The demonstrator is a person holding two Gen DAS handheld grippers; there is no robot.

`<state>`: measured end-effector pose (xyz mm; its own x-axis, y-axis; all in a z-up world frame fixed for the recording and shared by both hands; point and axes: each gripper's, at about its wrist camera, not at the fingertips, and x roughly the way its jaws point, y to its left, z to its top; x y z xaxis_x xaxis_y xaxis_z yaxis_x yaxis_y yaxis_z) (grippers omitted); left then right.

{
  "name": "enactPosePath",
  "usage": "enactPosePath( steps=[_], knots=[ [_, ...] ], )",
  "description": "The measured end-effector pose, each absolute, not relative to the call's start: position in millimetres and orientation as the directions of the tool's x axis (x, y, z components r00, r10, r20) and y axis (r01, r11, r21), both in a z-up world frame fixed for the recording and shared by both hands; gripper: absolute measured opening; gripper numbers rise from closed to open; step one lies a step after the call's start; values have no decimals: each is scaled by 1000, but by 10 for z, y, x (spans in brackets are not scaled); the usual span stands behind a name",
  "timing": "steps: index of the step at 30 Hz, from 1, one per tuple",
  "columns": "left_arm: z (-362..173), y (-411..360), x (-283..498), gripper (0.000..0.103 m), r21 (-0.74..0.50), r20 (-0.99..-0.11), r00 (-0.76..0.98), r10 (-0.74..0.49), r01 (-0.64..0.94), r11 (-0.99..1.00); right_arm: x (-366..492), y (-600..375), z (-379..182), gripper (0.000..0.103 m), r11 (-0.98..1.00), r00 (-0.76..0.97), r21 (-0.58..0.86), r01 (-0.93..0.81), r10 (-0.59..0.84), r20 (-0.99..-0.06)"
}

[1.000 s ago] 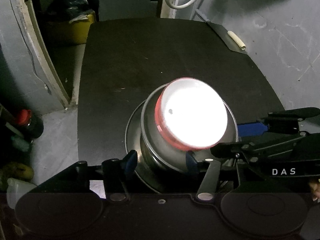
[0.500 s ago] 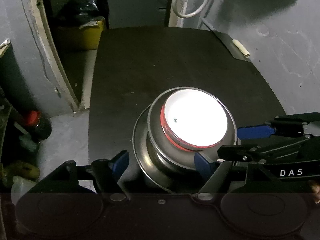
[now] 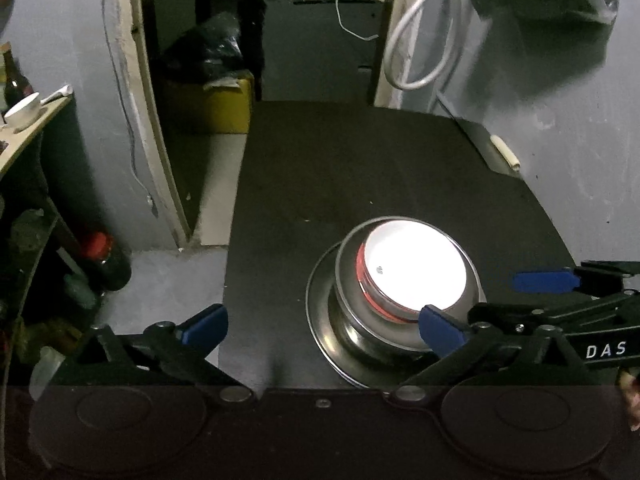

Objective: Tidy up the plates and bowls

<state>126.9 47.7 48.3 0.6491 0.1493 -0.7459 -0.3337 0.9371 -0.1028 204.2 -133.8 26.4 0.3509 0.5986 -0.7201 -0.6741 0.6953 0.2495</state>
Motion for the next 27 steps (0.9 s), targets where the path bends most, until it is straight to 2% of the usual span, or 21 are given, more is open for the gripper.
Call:
enactPosePath(
  steps=[6,11,27],
  knots=[
    [493,514,1130,102,-117,-726,667,168,-361,925,1960,-1391,264,91,741,421,242,-627,583,-695],
    [526,535,991,102,-133,-686,705,177,-361,923,1809,-1452,276,102,774,495,242,-585,578,-649],
    [575,626,591,102,-148,-605,787,120,-259,954,1164,-1513,387,103,861,655,194,-471,488,-577]
  ],
)
